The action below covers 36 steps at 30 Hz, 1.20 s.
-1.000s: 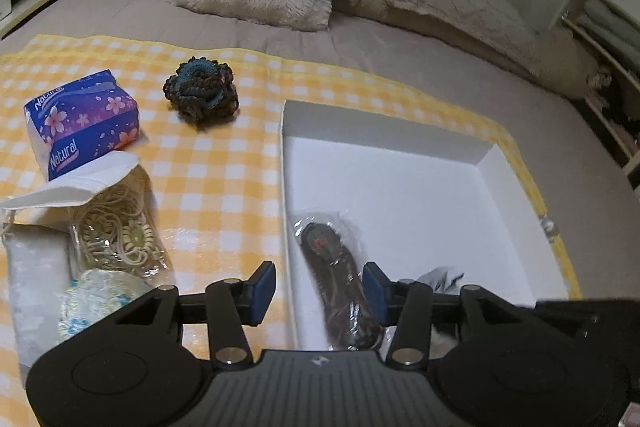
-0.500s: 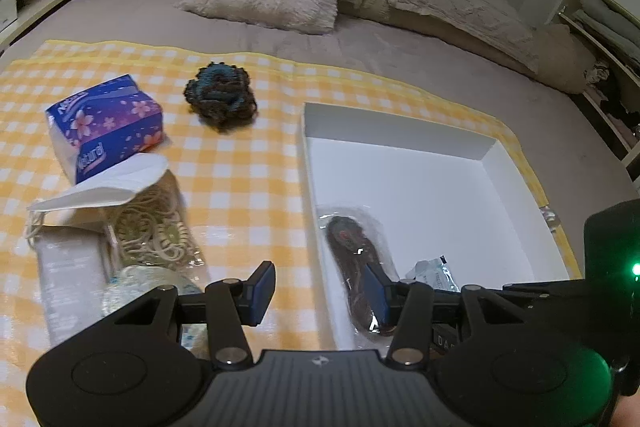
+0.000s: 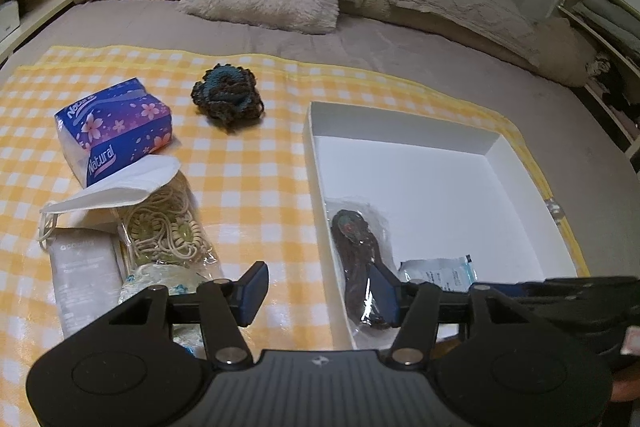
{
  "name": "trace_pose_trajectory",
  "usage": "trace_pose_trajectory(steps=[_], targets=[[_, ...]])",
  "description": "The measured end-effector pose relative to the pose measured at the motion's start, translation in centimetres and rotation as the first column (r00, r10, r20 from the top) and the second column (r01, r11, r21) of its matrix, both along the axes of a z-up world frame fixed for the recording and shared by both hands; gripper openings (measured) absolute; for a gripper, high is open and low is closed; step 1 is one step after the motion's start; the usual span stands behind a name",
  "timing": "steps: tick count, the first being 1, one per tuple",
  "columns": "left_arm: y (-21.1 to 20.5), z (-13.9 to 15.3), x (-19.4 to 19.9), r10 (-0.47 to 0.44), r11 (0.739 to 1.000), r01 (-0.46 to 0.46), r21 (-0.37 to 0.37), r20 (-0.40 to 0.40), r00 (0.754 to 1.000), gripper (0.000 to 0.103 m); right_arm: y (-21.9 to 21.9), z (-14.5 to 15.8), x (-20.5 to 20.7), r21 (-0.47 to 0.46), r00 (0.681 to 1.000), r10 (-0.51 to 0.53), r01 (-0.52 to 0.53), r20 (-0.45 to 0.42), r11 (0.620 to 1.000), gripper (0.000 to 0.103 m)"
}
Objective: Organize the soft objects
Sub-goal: 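Withdraw both tools from the tray back toward the pile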
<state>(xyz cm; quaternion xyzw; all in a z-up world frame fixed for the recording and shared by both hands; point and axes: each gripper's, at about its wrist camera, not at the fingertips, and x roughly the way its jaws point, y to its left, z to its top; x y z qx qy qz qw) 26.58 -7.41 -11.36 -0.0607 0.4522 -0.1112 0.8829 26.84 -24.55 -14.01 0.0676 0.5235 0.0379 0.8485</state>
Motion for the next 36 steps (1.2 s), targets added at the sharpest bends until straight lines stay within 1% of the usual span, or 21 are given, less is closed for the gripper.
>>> trace_pose_trajectory(steps=[2,5,11,12,15,17,19,21,23,24,25,27,28,31,36], targets=[[-0.4,0.1,-0.3,-0.011,1.0,0.011,0.008,0.004,1.0,0.059,-0.4,0.7,-0.4,0.0,1.0,0.0,0.0,0.016,1.0,0.044],[-0.8,0.3,-0.7,-0.024,1.0,0.024,0.015,0.006,1.0,0.064,-1.1,1.5,-1.1,-0.007,0.999,-0.005,0.005,0.037,1.0,0.046],[-1.1,1.0,-1.8,-0.039,0.999,0.038,0.029,0.018,0.999,0.067,-2.9,3.2,-2.9,-0.013,0.996,-0.026,0.027,0.089,1.0,0.049],[-1.1,1.1,-2.0,-0.042,0.999,0.041,0.033,0.022,0.999,0.069,-3.2,3.6,-3.4,-0.023,0.994,-0.029,0.031,0.103,0.999,0.049],[-1.3,1.6,-2.7,-0.05,0.998,0.048,0.044,0.037,0.998,0.074,-4.0,4.5,-4.5,-0.027,0.989,-0.043,0.047,0.14,0.999,0.055],[-1.3,1.9,-3.2,-0.051,0.998,0.049,0.045,0.046,0.998,0.079,-4.6,5.0,-5.2,-0.008,0.986,-0.053,0.055,0.157,0.998,0.065],[-1.4,2.2,-3.7,-0.055,0.997,0.052,0.052,0.055,0.997,0.088,-5.0,5.5,-6.0,0.0,0.983,-0.057,0.058,0.177,0.998,0.069],[-1.4,2.5,-4.1,-0.054,0.997,0.05,0.062,0.065,0.996,0.092,-5.3,6.0,-6.8,-0.004,0.979,-0.056,0.058,0.197,0.998,0.073],[-1.5,2.7,-4.6,-0.055,0.996,0.049,0.079,0.079,0.995,0.096,-5.4,6.4,-7.5,-0.008,0.975,-0.061,0.064,0.215,0.998,0.081],[-1.5,2.8,-4.9,-0.056,0.995,0.049,0.088,0.085,0.995,0.099,-5.4,6.5,-7.7,-0.009,0.973,-0.064,0.068,0.222,0.998,0.083],[-1.5,2.9,-5.1,-0.056,0.995,0.047,0.093,0.089,0.994,0.103,-5.5,6.7,-8.1,-0.011,0.97,-0.069,0.073,0.233,0.997,0.088],[-1.3,3.1,-5.6,-0.049,0.995,0.04,0.096,0.094,0.994,0.103,-5.5,6.9,-8.9,-0.023,0.963,-0.069,0.078,0.261,0.997,0.096],[-1.2,3.2,-5.8,-0.045,0.995,0.035,0.097,0.098,0.994,0.103,-5.5,7.0,-9.3,-0.031,0.96,-0.067,0.078,0.273,0.996,0.103],[-0.8,3.4,-6.5,-0.052,0.994,0.041,0.102,0.11,0.993,0.103,-5.3,7.1,-10.3,-0.05,0.952,-0.049,0.068,0.301,0.996,0.103],[-0.4,3.8,-7.4,-0.053,0.994,0.039,0.105,0.133,0.99,0.103,-4.9,7.4,-11.3,-0.055,0.945,-0.045,0.067,0.324,0.996,0.103]])
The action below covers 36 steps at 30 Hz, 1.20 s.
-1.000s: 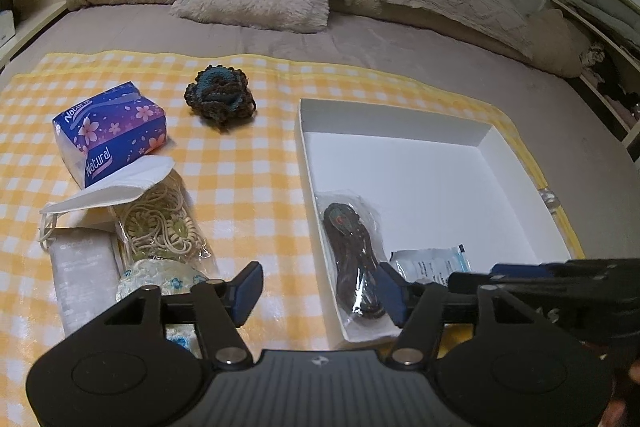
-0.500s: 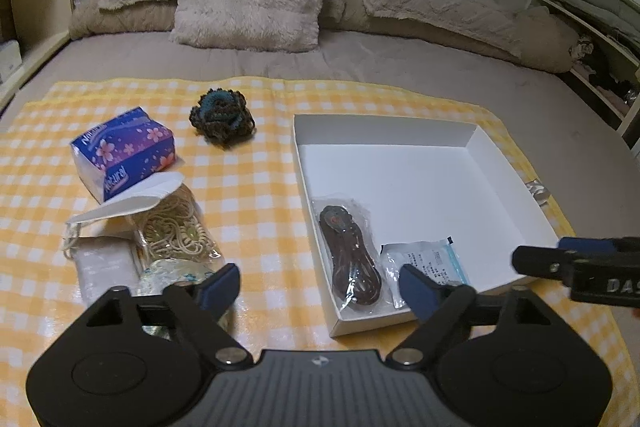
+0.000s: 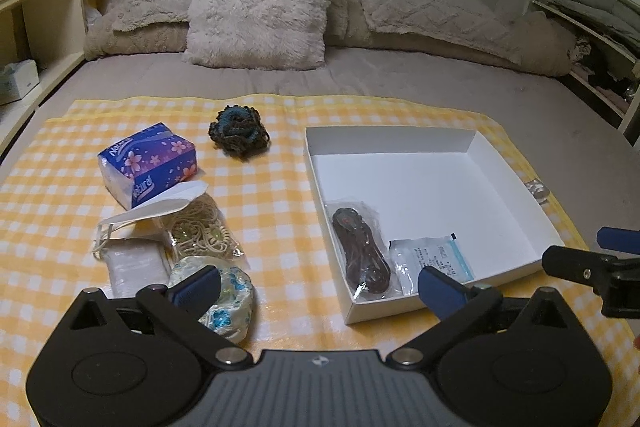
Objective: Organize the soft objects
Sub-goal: 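Withdraw both tools from the tray back toward the pile, then grasp the floral fabric pouch with the right tool while the left tool grasps the grey packet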
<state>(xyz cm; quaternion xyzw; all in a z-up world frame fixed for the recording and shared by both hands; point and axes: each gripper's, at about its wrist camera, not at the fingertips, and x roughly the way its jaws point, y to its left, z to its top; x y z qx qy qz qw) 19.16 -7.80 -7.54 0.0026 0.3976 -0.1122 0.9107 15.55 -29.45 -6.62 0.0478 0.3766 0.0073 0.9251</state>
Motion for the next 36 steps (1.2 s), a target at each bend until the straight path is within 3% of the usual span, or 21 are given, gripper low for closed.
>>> trace_pose_trajectory(steps=[15,27,32,36], targets=[[4.0,1.3,-1.6,0.062,0.998,-0.063,0.016,0.063,0.996,0.103,1.5,-0.2,0.5,-0.003,0.999,-0.011,0.011,0.037,1.0,0.103],[10.5,1.8,-1.2,0.193,0.98,-0.196,0.027,0.083,0.978,0.103,6.0,-0.2,2.8,-0.024,0.992,0.099,-0.097,0.079,0.995,0.103],[12.8,1.3,-0.8,0.229,0.972,-0.232,0.043,0.069,0.971,0.103,7.8,-0.1,3.9,0.03,0.987,0.133,-0.136,0.091,0.99,0.103],[14.4,0.6,0.1,0.263,0.963,-0.264,0.048,0.036,0.964,0.103,9.3,-0.6,5.3,0.137,0.989,0.137,-0.143,0.054,0.98,0.103]])
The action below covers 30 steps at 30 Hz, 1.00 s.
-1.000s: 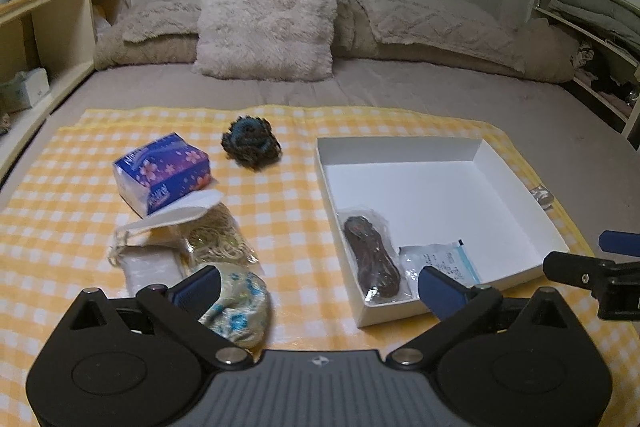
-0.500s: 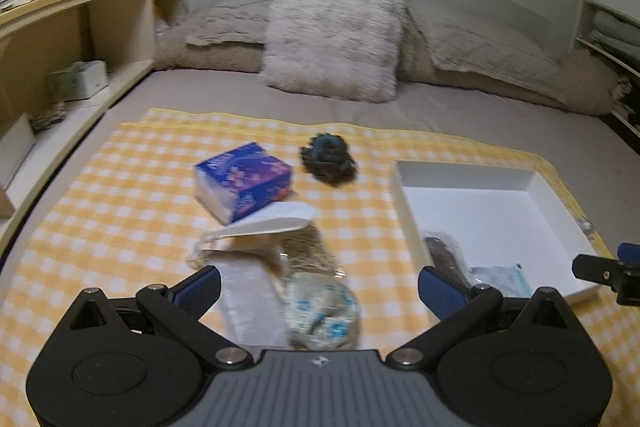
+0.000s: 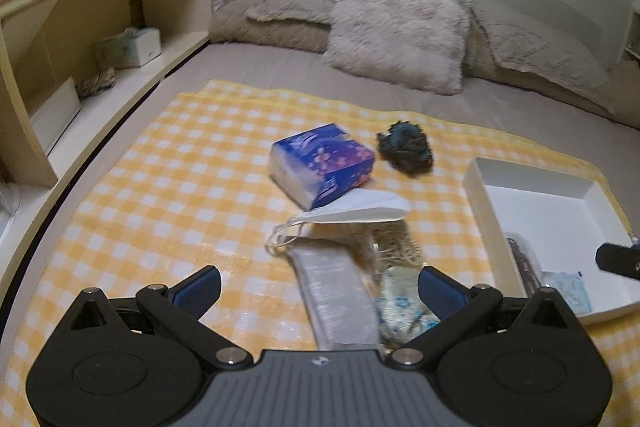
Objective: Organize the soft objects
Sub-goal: 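Grasp the floral fabric pouch with the right tool while the left tool grasps the grey packet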
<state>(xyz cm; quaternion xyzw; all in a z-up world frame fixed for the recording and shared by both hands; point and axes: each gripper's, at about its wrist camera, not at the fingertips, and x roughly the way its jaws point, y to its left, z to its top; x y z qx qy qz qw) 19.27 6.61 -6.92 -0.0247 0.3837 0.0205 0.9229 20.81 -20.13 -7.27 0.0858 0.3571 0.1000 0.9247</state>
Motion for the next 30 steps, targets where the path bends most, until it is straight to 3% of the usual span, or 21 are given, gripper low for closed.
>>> trace_pose_trajectory(steps=[8,19,21,24,25,28,30], targets=[[1.3,-1.7,2.3,0.057,0.998,-0.058,-0.017,-0.065,0.996,0.103,5.4,-2.4,2.9,0.023,0.992,0.077,-0.075,-0.101,0.997,0.103],[2.9,-4.3,5.3,0.081,0.992,-0.094,-0.087,-0.139,0.987,0.103,10.8,-9.3,7.3,0.12,0.935,0.158,-0.126,-0.318,0.985,0.102],[3.3,-4.7,5.7,0.09,0.99,-0.105,-0.095,-0.149,0.985,0.103,11.6,-9.9,7.8,0.092,0.929,0.171,-0.149,-0.329,0.985,0.094],[4.0,-5.3,6.3,0.106,0.988,-0.123,-0.096,-0.162,0.981,0.103,12.4,-10.9,8.5,0.085,0.911,0.196,-0.177,-0.362,0.981,0.068],[4.2,-5.5,6.5,0.11,0.987,-0.127,-0.096,-0.166,0.98,0.103,12.4,-11.3,8.7,0.099,0.902,0.207,-0.183,-0.38,0.978,0.051],[4.7,-6.2,7.0,0.117,0.986,-0.136,-0.095,-0.183,0.976,0.103,13.4,-11.3,8.0,0.054,0.898,0.244,-0.242,-0.365,0.969,0.045],[4.9,-6.7,7.4,0.119,0.986,-0.14,-0.096,-0.196,0.973,0.103,14.0,-11.2,7.6,0.077,0.879,0.314,-0.308,-0.357,0.948,0.042]])
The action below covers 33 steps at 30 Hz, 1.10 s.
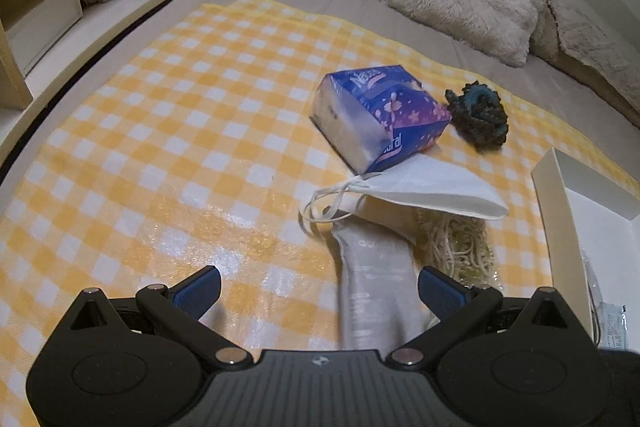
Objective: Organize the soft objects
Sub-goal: 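Grasp the floral fabric pouch with the right tool while the left tool grasps the grey packet, then carry the grey packet into the tray and release it with the left tool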
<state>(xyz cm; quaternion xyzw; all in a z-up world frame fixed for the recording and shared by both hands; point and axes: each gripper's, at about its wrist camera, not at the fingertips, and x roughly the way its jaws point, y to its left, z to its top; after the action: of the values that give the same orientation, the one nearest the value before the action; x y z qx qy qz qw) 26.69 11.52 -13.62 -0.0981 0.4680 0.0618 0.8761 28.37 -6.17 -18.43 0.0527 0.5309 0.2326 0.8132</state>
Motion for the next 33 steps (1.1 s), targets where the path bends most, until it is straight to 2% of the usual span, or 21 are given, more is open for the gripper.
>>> trace_pose_trajectory(steps=[3,6,10,15,18,20,23,27,33], targets=[[-0.1,-0.6,0.6,-0.002,1.0,0.002,0.003,-0.015,1.0,0.103,0.8,0.2,-0.9,0.058,0.994,0.103,-0.102,-0.026,0.993,0.039],[-0.9,-1.1,1.1,-0.025,1.0,0.025,0.016,-0.036,0.999,0.103,1.3,0.9,-1.8,0.041,0.986,0.168,-0.167,-0.013,0.985,0.038],[-2.6,-2.1,1.6,-0.091,0.993,0.096,0.062,-0.08,0.993,0.103,-0.2,1.6,-2.0,0.002,0.988,0.154,-0.154,-0.005,0.988,0.037],[-4.5,-3.6,1.9,-0.169,0.973,0.188,0.136,-0.14,0.976,0.103,-3.0,1.9,-1.8,-0.052,0.994,0.108,-0.108,0.0,0.993,0.037],[-5.7,-4.6,2.0,-0.218,0.952,0.251,0.173,-0.19,0.957,0.103,-4.4,1.9,-1.8,-0.058,0.996,0.086,-0.086,-0.002,0.995,0.037],[-6.6,-5.1,1.9,-0.249,0.925,0.299,0.234,-0.22,0.943,0.103,-5.0,1.8,-1.8,-0.057,0.997,0.077,-0.077,-0.001,0.995,0.037],[-7.0,-4.9,1.7,-0.274,0.907,0.328,0.263,-0.221,0.936,0.093,-5.4,2.0,-1.8,-0.058,0.997,0.072,-0.072,0.003,0.996,0.037],[-6.9,-4.6,1.5,-0.299,0.915,0.345,0.209,-0.223,0.928,0.062,-5.3,2.3,-1.7,-0.054,0.998,0.067,-0.066,0.015,0.996,0.037],[-6.8,-3.2,0.7,-0.287,0.927,0.325,0.19,-0.2,0.937,0.057,-4.9,3.4,-2.1,-0.048,0.995,0.081,-0.079,0.058,0.996,0.037]])
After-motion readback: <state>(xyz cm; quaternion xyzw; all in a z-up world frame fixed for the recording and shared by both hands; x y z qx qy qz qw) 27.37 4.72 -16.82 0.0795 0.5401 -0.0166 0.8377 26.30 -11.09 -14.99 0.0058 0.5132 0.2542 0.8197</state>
